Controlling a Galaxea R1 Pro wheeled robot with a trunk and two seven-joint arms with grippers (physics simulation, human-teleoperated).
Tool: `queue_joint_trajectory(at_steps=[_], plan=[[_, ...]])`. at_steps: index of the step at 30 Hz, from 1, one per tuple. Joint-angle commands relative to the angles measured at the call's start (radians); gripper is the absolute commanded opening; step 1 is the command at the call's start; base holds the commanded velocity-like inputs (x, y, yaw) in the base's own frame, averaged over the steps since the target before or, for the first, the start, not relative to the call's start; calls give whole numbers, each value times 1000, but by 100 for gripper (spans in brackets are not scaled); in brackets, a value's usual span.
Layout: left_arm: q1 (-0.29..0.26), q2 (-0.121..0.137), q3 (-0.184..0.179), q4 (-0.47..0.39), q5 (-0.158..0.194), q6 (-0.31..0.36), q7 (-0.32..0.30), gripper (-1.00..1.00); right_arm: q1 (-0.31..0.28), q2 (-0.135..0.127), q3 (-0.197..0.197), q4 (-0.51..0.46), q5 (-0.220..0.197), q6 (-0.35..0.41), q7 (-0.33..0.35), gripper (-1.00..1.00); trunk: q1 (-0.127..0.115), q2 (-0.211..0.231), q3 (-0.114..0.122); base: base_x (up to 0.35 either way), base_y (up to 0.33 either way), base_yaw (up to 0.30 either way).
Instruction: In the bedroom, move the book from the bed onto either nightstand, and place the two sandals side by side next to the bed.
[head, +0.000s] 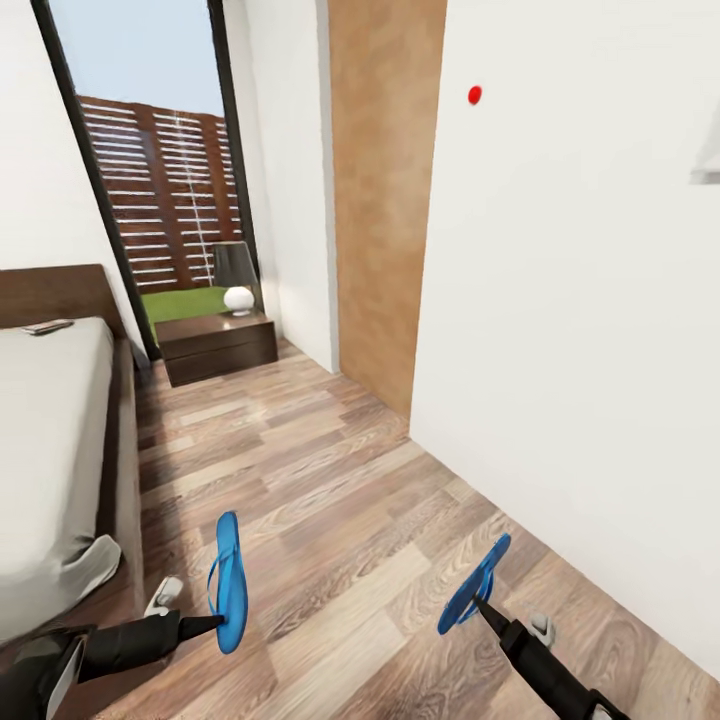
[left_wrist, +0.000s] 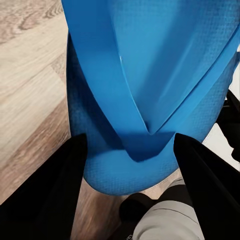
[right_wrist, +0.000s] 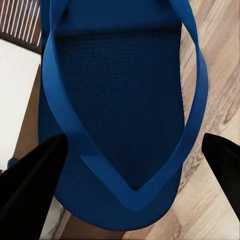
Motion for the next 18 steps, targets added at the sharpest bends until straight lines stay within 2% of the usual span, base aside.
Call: queue_joint_trajectory(at_steps=[1,18], plan=[[-1,-1,6,-1,-11,10,-7,-100,0,-1,3,0,-11,10,3,-100,0,0,-1,91,-177,268],[-1,-1,6,-1,-10,10,-8,-100,0,-1,3,0,-12,10,3,-100,0,0,-1,88,-218,268]])
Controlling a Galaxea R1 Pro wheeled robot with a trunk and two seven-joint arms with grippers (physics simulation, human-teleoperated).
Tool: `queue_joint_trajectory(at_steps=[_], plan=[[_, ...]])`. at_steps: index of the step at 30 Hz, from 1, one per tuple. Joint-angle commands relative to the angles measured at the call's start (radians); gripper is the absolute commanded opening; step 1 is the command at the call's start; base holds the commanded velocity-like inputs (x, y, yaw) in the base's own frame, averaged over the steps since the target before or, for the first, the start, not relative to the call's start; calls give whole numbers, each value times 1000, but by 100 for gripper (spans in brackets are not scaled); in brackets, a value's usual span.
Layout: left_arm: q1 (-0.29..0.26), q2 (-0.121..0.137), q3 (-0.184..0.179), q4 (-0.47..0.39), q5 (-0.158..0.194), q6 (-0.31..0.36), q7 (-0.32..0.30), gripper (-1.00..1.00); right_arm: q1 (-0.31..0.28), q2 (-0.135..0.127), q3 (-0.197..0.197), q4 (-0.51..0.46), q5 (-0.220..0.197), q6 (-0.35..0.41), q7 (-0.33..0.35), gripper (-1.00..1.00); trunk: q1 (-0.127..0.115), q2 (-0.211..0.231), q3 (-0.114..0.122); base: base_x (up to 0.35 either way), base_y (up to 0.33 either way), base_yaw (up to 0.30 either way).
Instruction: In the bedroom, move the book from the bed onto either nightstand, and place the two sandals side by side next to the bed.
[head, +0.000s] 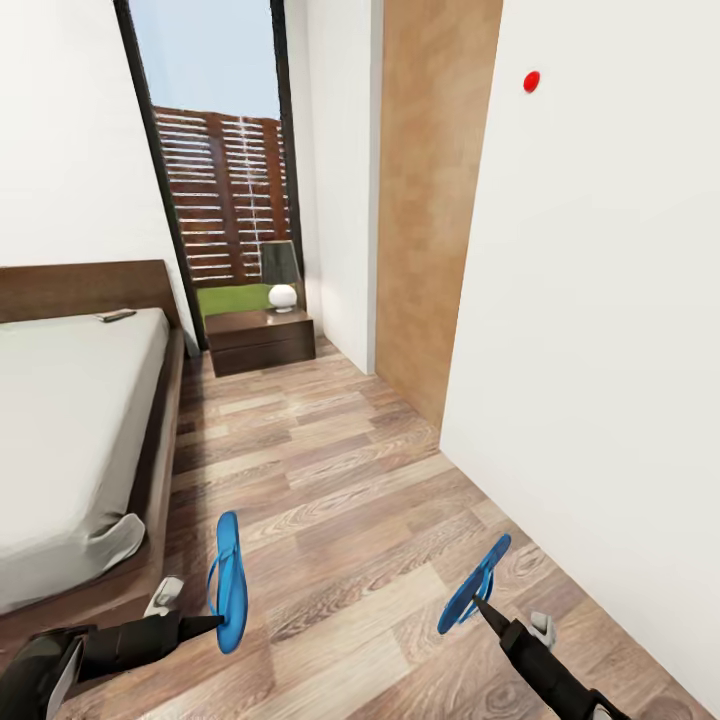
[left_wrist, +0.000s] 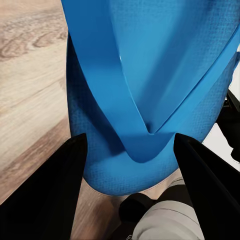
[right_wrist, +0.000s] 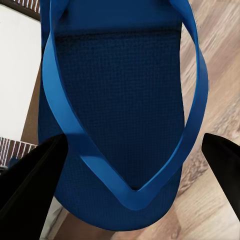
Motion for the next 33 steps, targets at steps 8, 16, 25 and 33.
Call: queue_joint_trajectory(at_steps=[8,16,25,33], plan=[[-1,-1,6,-1,-10,10,-6,-100,0,-1,4,0,-11,10,3,-100,0,0,-1,88,-257,268],[-1,-1,6,-1,-10,10,-6,-100,0,-1,4,0,-11,10,3,-100,0,0,-1,88,-265,267],[-1,-1,6,-1,-11,10,-5,-100,0,-1,4,0,-11,10,3,-100,0,0,-1,97,-260,268],[-1,-1,6,-1,-11,10,-5,-100,0,-1,4,0,-11,10,2,-100,0,0,-1,126,-236,268]])
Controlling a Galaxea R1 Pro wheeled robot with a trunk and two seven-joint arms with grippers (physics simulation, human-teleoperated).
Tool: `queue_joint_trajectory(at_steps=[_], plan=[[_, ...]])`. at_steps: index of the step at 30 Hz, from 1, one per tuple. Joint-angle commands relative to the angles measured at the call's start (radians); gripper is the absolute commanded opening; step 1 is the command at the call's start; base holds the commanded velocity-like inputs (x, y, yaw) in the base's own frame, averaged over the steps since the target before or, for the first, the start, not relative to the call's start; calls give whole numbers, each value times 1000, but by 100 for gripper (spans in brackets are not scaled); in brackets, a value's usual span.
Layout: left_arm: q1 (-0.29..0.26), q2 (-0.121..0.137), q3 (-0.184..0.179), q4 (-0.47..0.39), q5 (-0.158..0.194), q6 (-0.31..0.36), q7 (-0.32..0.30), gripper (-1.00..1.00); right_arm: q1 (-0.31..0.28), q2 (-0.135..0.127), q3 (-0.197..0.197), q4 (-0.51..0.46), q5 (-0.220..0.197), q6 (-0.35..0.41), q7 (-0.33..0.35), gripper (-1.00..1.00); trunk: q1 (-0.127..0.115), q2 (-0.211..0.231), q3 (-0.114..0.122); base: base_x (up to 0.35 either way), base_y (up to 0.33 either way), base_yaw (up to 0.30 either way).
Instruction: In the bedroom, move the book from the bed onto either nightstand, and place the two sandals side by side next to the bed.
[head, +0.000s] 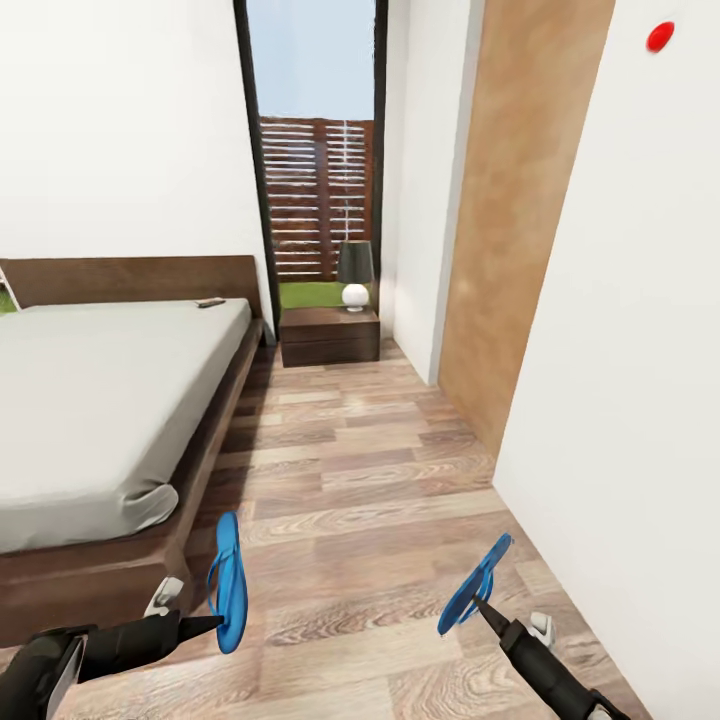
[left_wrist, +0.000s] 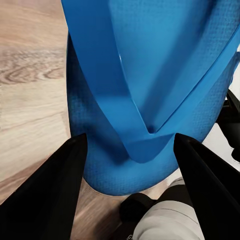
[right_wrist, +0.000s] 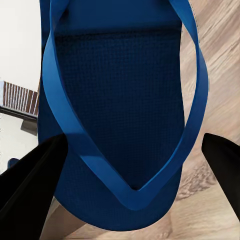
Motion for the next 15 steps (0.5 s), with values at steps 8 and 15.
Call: queue_joint_trajectory(at_steps=[8,15], plan=[[-1,-1,6,-1,-10,10,-8,-100,0,-1,3,0,-12,10,3,-100,0,0,-1,128,-227,268],[-1,-1,6,-1,-11,10,-8,-100,0,-1,3,0,-11,10,2,-100,0,0,-1,127,-217,268]])
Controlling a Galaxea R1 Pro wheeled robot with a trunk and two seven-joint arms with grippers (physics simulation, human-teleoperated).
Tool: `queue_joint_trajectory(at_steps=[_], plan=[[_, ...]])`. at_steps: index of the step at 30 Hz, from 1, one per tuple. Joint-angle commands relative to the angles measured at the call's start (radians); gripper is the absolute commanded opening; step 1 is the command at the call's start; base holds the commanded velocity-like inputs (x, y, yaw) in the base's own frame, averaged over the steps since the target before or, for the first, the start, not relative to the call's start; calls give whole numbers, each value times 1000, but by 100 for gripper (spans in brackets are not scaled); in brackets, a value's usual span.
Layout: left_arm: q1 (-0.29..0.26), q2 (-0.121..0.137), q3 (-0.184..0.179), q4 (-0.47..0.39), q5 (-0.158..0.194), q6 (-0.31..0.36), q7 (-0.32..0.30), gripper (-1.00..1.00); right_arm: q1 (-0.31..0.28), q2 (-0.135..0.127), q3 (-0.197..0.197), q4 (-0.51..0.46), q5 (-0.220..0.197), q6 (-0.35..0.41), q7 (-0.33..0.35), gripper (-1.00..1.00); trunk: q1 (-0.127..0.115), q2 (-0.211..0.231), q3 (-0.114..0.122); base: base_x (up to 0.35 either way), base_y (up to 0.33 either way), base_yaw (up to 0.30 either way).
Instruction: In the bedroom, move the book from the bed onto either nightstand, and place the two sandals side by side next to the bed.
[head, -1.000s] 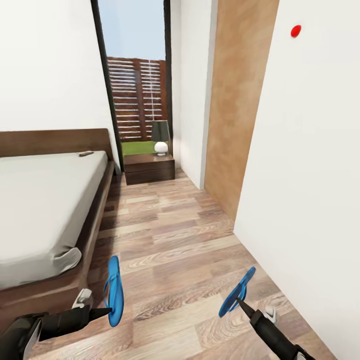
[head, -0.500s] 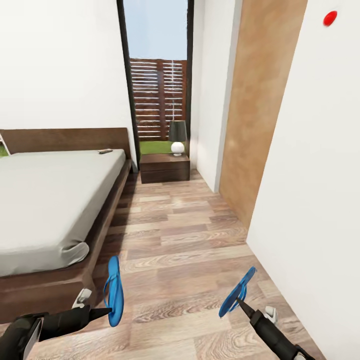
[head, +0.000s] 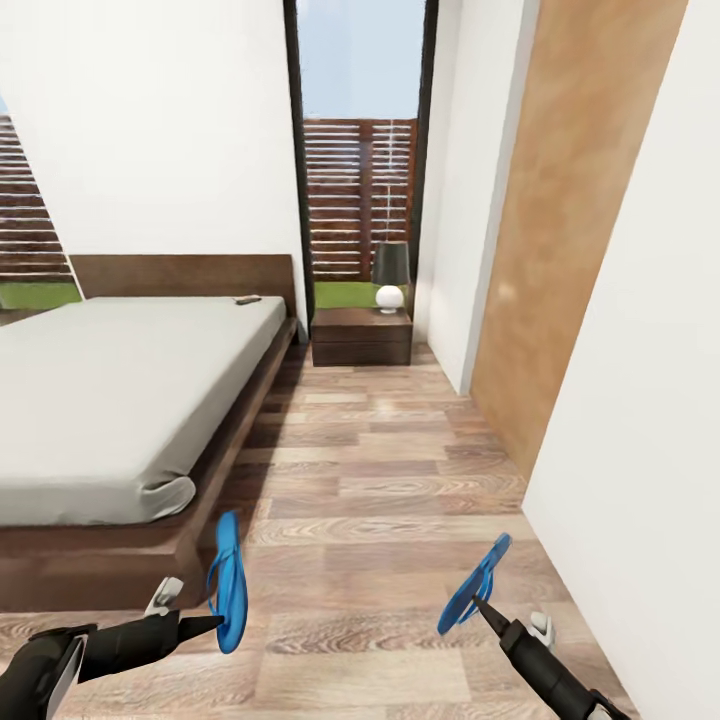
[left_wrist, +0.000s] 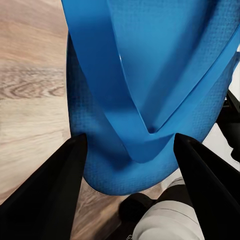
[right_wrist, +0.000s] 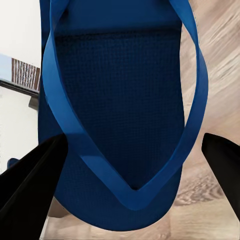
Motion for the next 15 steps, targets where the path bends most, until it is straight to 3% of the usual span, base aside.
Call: queue_joint_trajectory(at_steps=[1,15], plan=[[-1,-1,6,-1,-11,10,-6,-100,0,-1,3,0,-11,10,3,-100,0,0,-1,123,-217,268],[-1,0,6,-1,-11,11,-6,-100,0,-1,4,0,-11,10,3,-100,0,0,-1,120,-208,268]])
